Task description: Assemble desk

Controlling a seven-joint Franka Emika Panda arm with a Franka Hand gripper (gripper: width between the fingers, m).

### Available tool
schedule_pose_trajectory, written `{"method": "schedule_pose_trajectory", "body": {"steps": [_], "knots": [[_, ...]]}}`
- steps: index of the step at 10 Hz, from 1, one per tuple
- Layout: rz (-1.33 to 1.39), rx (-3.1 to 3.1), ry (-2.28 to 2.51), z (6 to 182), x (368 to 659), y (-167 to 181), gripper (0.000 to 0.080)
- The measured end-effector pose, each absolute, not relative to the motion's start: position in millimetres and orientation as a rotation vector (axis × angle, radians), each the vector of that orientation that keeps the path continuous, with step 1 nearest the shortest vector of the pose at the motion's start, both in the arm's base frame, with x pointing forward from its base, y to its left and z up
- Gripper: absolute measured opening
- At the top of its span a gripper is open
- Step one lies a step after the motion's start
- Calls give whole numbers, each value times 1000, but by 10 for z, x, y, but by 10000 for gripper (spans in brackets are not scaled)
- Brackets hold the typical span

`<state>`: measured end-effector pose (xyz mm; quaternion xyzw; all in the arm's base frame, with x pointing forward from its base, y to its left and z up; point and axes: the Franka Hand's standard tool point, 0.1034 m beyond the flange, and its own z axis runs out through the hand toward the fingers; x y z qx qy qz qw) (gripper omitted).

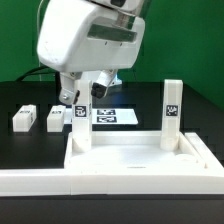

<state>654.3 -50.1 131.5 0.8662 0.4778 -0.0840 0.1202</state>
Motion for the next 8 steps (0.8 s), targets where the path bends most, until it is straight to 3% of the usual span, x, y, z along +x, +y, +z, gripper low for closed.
{"method": "schedule_pose_trajectory", "body": {"steps": [1, 2, 5, 8], "knots": [[-218, 2609, 1250, 1441, 6498, -717, 649], [-215, 2660, 1174, 1461, 6347, -972, 649], [-270, 2832, 873, 1261, 5802, -1716, 649], [-252, 2896, 594, 1230, 5789, -1703, 649]]}}
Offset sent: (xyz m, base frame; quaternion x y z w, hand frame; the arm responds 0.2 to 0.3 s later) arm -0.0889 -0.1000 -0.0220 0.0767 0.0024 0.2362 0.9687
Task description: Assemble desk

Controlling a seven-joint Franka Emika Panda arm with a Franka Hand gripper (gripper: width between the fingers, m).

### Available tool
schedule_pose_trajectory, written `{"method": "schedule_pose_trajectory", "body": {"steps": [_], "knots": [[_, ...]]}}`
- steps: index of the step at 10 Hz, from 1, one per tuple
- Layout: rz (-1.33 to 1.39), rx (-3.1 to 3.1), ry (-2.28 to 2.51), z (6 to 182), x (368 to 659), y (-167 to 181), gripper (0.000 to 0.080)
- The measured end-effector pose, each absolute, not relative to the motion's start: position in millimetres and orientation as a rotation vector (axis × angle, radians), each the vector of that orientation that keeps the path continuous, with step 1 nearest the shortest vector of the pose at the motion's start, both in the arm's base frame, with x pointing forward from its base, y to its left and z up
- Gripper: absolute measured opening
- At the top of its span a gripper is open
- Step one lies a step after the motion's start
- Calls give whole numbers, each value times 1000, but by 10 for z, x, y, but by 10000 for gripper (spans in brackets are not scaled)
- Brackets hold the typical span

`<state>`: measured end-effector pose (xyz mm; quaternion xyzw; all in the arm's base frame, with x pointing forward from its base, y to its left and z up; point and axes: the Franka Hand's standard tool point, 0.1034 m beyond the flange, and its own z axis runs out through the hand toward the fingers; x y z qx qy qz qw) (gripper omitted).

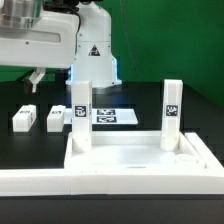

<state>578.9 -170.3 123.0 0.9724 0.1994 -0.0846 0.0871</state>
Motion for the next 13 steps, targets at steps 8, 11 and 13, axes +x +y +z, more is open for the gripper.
{"method": "schedule_pose_trajectory", "body": {"steps": [8, 11, 13], "knots": [[-356, 3154, -570, 955, 5078, -2044, 649], [-382, 3158, -573, 977, 5076, -1993, 649], [-627, 3204, -655, 971, 4856, -1882, 649]]}}
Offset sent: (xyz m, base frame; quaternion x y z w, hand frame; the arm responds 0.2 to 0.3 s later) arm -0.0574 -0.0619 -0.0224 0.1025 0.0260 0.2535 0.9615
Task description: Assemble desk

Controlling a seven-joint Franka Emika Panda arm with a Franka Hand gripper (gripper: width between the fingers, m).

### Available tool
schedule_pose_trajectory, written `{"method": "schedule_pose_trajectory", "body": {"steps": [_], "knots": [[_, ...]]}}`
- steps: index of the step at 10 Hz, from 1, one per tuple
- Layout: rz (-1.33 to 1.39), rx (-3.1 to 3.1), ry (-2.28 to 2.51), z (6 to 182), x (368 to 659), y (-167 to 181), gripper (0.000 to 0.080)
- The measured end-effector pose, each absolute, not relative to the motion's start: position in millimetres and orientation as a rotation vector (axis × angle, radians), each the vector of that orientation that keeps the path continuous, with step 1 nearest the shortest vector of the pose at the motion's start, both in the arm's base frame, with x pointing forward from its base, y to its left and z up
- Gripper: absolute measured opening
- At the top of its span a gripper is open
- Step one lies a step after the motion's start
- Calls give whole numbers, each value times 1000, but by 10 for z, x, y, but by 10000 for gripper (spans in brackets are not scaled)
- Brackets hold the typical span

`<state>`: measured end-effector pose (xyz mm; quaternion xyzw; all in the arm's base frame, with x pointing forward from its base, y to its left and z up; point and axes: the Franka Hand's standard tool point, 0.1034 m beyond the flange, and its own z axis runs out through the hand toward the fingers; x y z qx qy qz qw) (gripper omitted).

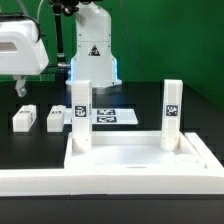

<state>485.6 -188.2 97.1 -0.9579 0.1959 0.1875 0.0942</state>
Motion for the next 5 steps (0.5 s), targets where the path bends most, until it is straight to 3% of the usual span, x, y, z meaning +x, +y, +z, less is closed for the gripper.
{"method": "schedule_pose_trajectory", "body": {"steps": [5], "knots": [[975, -2610, 572, 883, 4536, -1643, 649]]}}
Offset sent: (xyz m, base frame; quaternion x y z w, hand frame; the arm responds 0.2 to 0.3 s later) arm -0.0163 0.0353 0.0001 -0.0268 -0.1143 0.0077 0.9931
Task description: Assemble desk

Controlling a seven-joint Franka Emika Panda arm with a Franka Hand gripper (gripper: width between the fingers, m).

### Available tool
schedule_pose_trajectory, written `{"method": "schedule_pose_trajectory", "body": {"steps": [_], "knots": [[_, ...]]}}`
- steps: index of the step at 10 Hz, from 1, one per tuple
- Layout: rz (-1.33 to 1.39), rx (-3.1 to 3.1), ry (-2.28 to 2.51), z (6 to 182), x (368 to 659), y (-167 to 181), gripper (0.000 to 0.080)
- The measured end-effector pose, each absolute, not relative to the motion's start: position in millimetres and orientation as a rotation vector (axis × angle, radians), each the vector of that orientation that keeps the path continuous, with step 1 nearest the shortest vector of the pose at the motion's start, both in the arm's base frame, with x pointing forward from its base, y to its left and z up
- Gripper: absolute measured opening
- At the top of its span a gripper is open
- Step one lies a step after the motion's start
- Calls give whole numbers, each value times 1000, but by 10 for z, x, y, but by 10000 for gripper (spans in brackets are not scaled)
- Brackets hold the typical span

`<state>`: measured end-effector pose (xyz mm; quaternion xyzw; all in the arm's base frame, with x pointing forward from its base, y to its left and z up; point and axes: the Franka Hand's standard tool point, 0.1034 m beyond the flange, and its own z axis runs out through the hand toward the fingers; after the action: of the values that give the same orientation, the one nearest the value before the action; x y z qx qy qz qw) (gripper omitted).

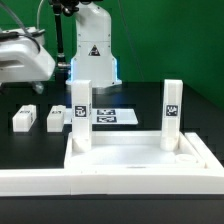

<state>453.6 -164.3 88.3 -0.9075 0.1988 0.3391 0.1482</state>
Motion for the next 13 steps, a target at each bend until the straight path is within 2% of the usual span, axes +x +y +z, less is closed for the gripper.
{"method": "schedule_pose_trajectory", "body": {"steps": [4, 7, 13], "knots": [[1208, -2480, 559, 756, 4480, -1699, 649], [1217, -2507, 564, 628, 4407, -1494, 649], [1237, -2513, 554, 446, 4305, -1317, 649]]}}
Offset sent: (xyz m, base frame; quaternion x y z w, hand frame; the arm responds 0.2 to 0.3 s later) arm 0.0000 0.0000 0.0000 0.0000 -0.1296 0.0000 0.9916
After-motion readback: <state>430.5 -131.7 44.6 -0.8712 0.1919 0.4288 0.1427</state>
